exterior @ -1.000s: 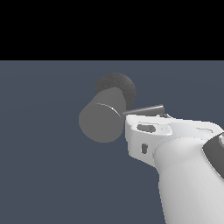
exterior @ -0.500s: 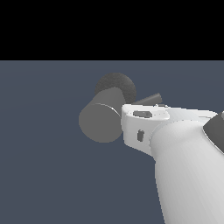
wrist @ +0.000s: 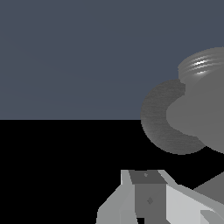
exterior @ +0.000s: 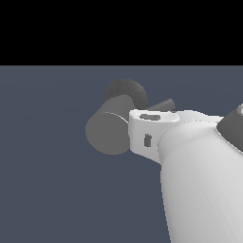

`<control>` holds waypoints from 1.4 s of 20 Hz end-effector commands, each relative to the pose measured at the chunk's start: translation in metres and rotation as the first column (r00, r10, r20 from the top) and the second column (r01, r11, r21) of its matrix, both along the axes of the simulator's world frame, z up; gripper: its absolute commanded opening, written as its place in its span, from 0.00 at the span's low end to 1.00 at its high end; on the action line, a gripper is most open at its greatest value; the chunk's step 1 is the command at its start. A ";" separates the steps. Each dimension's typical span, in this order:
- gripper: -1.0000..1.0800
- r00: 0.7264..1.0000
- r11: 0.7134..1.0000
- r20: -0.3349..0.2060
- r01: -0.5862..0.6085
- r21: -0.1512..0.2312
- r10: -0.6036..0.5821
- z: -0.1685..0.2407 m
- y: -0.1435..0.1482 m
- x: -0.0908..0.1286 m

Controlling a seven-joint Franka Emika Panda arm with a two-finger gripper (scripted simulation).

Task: Turn on the faucet by rotating a designated handle.

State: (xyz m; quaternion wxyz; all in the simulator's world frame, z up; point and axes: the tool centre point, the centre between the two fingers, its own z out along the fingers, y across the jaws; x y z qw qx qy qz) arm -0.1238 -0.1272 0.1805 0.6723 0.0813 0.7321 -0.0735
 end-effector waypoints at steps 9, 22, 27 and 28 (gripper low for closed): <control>0.00 0.997 0.999 0.071 -0.043 -0.013 0.043 0.055 0.040 0.011; 0.00 0.999 1.000 0.028 -0.016 -0.003 0.016 0.054 0.050 0.010; 0.00 0.999 1.000 0.043 -0.025 -0.006 0.025 0.067 0.066 0.014; 0.00 0.999 1.000 0.046 -0.026 -0.007 0.027 0.070 0.069 0.015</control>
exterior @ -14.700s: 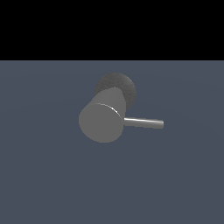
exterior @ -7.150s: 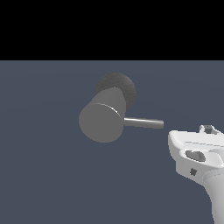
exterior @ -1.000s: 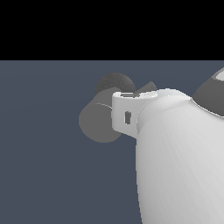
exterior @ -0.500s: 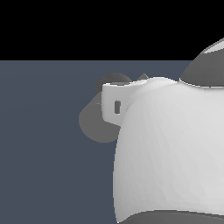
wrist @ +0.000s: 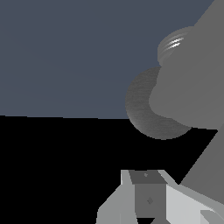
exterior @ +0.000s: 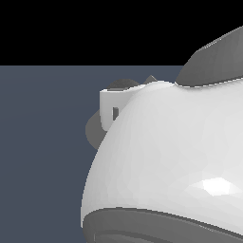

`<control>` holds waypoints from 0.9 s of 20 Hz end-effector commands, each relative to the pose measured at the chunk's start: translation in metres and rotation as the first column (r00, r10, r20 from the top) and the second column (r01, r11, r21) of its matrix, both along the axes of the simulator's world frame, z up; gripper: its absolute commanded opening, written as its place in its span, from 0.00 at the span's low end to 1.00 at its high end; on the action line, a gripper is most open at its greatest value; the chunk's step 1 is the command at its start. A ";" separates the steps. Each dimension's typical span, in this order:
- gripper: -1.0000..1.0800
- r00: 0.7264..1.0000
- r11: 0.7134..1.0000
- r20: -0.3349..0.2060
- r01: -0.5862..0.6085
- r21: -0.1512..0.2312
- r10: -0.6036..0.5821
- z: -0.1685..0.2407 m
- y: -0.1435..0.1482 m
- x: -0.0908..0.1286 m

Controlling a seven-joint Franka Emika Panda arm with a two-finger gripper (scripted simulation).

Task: Turn on the faucet by rotating a designated handle.

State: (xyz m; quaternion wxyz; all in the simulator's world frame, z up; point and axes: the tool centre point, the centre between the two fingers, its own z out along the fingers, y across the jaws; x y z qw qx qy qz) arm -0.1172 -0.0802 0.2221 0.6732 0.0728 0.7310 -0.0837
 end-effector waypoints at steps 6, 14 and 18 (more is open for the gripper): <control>0.00 0.997 0.999 0.064 -0.040 0.016 0.038 0.043 0.041 0.013; 0.00 0.998 0.998 0.036 -0.040 -0.045 0.042 0.019 0.041 0.008; 0.00 0.998 0.998 0.043 -0.042 -0.037 0.043 0.025 0.053 0.011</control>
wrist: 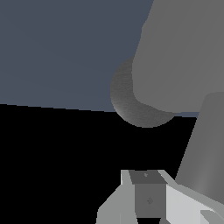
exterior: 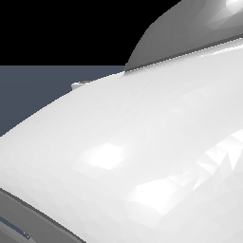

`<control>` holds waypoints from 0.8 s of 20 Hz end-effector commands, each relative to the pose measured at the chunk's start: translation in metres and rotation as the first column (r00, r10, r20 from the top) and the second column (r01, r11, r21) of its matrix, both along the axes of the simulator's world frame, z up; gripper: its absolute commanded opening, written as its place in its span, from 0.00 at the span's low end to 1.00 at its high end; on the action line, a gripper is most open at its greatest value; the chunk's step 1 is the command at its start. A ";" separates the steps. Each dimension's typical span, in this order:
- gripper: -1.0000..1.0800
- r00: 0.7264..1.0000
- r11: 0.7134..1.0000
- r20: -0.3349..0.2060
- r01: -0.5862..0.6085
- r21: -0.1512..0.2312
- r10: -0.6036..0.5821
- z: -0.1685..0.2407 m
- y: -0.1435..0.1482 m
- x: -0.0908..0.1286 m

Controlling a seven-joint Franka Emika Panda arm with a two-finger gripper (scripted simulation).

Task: Turn on the faucet by rotating a designated handle.

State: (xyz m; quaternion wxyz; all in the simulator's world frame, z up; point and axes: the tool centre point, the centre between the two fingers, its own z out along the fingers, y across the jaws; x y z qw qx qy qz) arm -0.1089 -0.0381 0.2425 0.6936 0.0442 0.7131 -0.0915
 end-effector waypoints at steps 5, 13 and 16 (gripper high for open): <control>0.00 1.000 1.000 0.002 -0.013 0.029 0.013 0.012 0.025 0.006; 0.00 1.000 0.999 0.014 -0.016 0.043 0.016 0.023 0.047 0.011; 0.00 1.000 0.999 0.018 -0.018 0.049 0.017 0.028 0.055 0.013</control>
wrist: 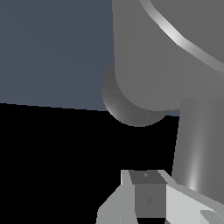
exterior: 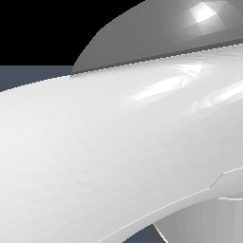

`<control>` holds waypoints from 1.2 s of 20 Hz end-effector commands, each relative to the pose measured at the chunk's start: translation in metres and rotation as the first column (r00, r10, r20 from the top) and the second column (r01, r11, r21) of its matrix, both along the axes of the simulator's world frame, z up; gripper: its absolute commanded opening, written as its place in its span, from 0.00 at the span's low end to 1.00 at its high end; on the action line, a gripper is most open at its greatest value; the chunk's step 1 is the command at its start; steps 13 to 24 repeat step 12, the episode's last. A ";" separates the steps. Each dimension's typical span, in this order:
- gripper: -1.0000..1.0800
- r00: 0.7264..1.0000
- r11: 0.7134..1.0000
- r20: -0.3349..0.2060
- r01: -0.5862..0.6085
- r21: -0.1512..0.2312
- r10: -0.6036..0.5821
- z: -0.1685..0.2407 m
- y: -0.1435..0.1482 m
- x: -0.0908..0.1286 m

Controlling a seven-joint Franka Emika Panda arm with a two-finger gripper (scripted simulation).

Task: Turn on the faucet by rotating a designated handle.

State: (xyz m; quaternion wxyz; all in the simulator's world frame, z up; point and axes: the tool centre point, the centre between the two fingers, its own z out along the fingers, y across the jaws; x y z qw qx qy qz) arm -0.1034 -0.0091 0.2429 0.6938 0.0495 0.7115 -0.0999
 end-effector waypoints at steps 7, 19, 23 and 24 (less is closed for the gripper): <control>0.00 0.999 0.997 0.027 -0.040 0.066 0.039 0.038 0.045 0.012; 0.00 0.999 0.996 0.033 -0.042 0.073 0.040 0.044 0.056 0.014; 0.00 0.999 0.996 0.033 -0.042 0.073 0.040 0.044 0.056 0.014; 0.00 0.999 0.996 0.033 -0.042 0.073 0.040 0.044 0.056 0.014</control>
